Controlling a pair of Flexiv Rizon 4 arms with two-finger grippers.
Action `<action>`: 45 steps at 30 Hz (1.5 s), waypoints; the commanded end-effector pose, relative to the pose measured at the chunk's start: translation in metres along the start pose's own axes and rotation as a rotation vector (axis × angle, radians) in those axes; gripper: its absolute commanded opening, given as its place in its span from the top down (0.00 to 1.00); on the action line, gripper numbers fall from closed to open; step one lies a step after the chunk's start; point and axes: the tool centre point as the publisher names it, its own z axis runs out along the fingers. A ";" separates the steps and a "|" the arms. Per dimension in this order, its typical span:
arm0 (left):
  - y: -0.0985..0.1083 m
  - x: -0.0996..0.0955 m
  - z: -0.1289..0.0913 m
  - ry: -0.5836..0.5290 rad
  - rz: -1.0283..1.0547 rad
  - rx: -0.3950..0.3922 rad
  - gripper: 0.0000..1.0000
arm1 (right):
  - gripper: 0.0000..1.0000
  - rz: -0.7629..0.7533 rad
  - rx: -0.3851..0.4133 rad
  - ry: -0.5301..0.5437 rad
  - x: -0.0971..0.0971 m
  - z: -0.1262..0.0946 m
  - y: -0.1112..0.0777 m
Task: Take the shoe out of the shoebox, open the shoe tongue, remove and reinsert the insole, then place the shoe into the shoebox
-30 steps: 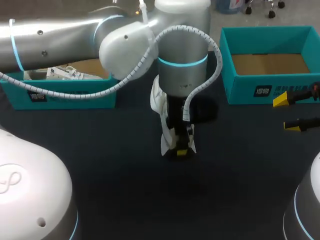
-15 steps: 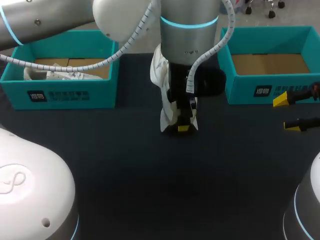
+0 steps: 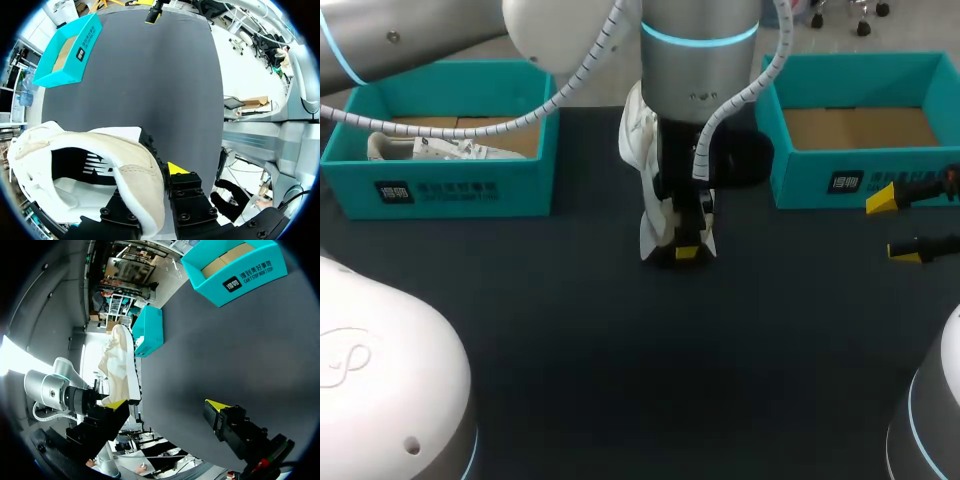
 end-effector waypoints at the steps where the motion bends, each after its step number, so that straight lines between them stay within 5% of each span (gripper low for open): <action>1: 0.021 -0.007 -0.008 0.034 0.047 0.003 1.00 | 0.00 0.002 0.000 -0.003 0.000 0.000 0.000; 19: 0.149 -0.049 -0.024 0.063 0.094 -0.021 1.00 | 0.00 0.002 0.000 -0.003 0.000 0.000 0.000; 31: 0.252 -0.085 -0.025 0.088 0.032 -0.001 1.00 | 0.00 0.002 0.000 -0.003 0.000 0.000 0.000; 45: 0.324 -0.127 -0.028 0.071 -0.056 -0.018 1.00 | 0.00 0.002 0.000 -0.003 0.000 0.000 0.000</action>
